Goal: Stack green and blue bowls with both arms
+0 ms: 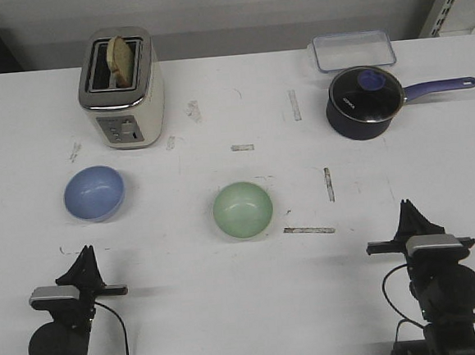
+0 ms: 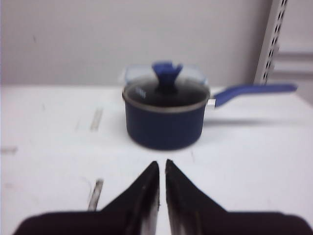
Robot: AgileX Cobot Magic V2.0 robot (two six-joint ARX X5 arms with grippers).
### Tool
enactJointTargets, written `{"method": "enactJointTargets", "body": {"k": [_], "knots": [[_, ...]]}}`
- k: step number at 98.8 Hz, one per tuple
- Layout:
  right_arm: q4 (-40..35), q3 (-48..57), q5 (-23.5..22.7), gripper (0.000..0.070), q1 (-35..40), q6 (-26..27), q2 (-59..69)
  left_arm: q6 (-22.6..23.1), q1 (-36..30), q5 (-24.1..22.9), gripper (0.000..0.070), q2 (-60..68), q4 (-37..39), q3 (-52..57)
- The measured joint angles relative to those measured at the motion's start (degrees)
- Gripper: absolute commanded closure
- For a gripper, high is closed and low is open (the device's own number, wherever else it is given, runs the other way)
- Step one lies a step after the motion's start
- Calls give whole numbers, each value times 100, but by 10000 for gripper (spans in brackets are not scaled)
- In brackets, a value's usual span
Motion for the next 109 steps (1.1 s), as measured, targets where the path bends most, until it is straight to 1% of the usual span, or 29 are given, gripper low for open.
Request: {"method": "enactJointTargets", "body": {"k": [33,109], "knots": [[4,0,2,691,2,-2,-758,0,0,0,699,0,2,0],[4,0,0,691,2,0,-778,-15,0,-2,699,17,24,63]]}}
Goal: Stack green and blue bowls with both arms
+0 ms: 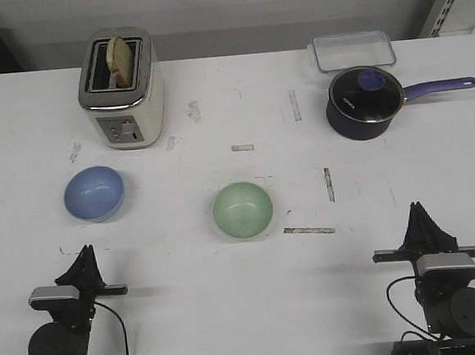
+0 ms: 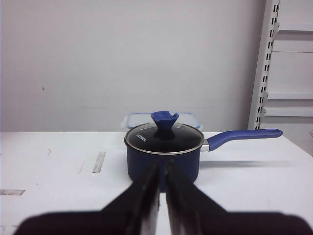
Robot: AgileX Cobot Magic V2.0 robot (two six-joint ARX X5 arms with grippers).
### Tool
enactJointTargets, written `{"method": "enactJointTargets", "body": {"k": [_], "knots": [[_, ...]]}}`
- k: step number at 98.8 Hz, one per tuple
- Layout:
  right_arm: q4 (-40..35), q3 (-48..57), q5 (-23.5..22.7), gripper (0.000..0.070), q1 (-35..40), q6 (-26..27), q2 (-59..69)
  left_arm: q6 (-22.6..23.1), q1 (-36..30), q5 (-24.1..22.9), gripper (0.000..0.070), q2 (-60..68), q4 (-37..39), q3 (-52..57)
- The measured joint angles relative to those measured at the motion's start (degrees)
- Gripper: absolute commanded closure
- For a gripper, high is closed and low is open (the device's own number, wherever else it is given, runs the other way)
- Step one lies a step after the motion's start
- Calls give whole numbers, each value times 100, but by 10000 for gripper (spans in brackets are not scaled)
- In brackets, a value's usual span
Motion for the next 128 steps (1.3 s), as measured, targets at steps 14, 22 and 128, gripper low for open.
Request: {"method": "enactJointTargets", "body": {"k": [14,22,128], "knots": [[0,0,2,691,0,-2,0,0,0,0,699,262,-68,511],[0,0,2,691,-2,0,0,0,0,0,699,518,-149,911],[0,0,2,691,0,0,0,-540,175,0,699,6297,-2944,5842]]}}
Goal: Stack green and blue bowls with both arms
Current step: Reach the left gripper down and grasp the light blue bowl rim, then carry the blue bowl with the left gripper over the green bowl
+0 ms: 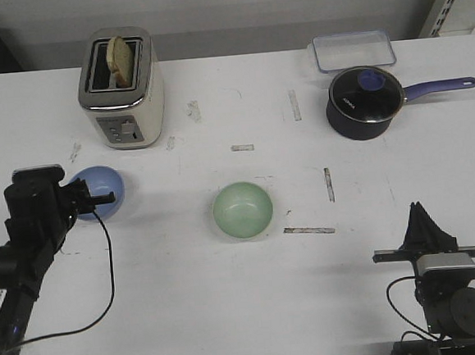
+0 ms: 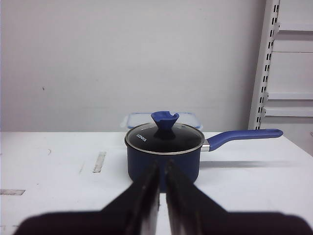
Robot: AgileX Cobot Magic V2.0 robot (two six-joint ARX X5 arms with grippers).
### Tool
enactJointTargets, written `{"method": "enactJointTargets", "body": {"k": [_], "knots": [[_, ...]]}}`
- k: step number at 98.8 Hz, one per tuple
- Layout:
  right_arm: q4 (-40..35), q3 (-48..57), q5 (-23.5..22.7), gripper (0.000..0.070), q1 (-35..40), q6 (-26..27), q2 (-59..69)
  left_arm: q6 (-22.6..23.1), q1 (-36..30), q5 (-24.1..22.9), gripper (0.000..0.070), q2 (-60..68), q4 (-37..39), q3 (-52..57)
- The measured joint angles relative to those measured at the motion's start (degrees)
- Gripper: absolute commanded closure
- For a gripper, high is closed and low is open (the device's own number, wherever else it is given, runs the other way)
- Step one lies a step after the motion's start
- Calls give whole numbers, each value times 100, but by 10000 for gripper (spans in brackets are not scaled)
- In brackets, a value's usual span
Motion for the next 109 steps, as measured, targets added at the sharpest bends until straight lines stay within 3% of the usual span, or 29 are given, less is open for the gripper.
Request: {"method": "enactJointTargets", "body": {"k": [26,48,58,63,75,81,109], "knots": [[0,0,0,691,-2,0,0,-249,511,83,699,1106,-1637,1300],[0,0,0,691,-2,0,0,-271,1298,1228,699,1700,-2055,1751],[0,0,0,691,0,0,0,-278,1637,1543,691,1891,-2083,1751],[0,0,0,691,0,0,0,-278,1770,1561,635,1945,-2081,1751],[0,-2,0,691,-2,0,0,-280,2068,1628,366,2026,-2048,1751],[0,0,0,691,0,-2,0,-278,2188,1722,291,2118,-2050,1751],[0,0,-2,691,0,0,0,-275,2312,2197,291,2817,-2033,1751]]}}
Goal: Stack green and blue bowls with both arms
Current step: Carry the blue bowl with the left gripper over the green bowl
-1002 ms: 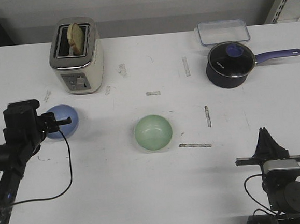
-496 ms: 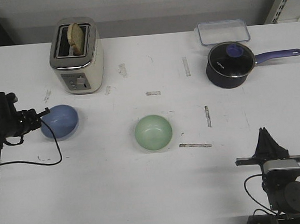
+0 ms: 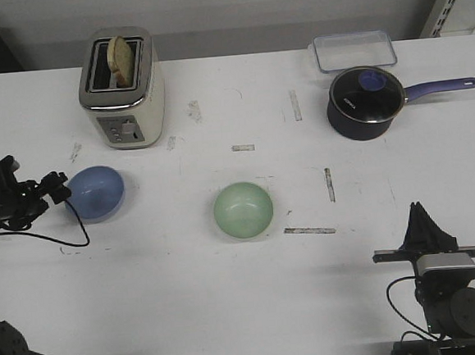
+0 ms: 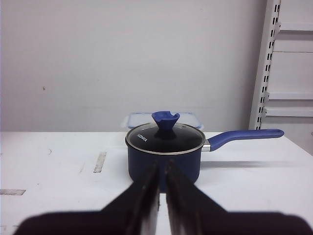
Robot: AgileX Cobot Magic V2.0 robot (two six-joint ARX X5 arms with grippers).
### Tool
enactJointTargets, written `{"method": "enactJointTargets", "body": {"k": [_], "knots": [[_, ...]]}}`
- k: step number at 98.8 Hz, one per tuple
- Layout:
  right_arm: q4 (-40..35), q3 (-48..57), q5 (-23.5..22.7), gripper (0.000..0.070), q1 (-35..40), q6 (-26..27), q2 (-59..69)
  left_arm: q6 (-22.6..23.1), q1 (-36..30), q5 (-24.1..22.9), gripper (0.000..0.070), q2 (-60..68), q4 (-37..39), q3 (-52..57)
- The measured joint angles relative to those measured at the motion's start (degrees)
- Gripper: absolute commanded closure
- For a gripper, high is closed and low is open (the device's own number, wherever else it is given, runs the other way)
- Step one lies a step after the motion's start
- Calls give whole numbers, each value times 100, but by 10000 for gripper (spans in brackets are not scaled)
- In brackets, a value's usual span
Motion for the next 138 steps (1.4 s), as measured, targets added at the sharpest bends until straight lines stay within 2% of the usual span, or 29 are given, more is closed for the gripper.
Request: {"method": "enactJointTargets", "body": {"k": [24,31,45,51,64,82,105,121,138], "knots": [[0,0,2,691,-2,0,0,0,-79,39,294,638,133,0],[0,-2,2,691,0,0,0,0,-111,39,313,813,232,0],[0,0,2,691,0,0,0,0,-197,39,536,984,326,0],[0,-2,2,691,0,0,0,0,-232,42,569,1014,326,0],[0,0,0,691,0,-2,0,0,-269,42,700,1058,328,0],[0,-2,2,691,-2,-2,0,0,-275,37,700,1058,212,31],[0,0,2,691,0,0,0,-66,-562,33,700,1058,-577,791],[0,0,2,691,0,0,0,-122,-1178,33,700,1047,-970,1375],[0,0,2,691,-2,-2,0,-461,-2194,33,700,1047,-1014,1687]]}}
